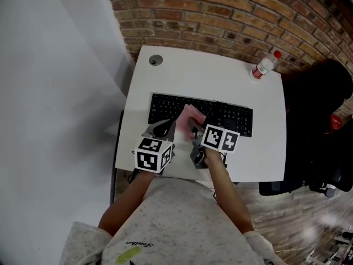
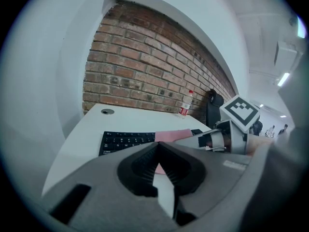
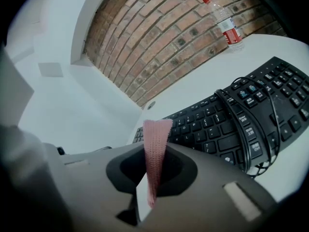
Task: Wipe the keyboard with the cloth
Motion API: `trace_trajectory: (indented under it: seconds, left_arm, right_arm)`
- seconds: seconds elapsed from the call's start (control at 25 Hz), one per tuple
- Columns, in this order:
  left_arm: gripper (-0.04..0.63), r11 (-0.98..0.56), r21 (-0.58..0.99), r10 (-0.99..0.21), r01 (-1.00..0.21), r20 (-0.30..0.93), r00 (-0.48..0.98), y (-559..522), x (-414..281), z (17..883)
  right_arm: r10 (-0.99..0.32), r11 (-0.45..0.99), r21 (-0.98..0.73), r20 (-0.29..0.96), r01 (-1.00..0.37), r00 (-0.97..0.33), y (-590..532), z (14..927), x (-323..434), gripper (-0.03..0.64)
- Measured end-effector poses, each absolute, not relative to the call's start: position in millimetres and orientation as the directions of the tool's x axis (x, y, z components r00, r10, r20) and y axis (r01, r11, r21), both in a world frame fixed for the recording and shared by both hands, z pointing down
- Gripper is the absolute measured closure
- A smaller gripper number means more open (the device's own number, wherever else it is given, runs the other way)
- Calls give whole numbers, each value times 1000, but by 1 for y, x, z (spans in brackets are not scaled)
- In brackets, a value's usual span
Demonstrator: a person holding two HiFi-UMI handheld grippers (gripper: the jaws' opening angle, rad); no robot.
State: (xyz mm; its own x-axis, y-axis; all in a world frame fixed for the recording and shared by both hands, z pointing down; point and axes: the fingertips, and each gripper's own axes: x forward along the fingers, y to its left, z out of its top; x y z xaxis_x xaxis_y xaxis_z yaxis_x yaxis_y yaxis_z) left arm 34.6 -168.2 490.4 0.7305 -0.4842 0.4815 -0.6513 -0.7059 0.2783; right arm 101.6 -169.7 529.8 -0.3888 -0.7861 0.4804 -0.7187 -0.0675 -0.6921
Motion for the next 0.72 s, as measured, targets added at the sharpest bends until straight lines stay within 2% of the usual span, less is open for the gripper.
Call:
trace_trajectory:
  seconds: [0.72]
  left_arm:
    - [600, -731, 300, -439, -613, 482, 758, -145, 76, 498]
  right_arm:
    - [-799, -110, -662, 503, -742, -330, -134, 533, 161, 594]
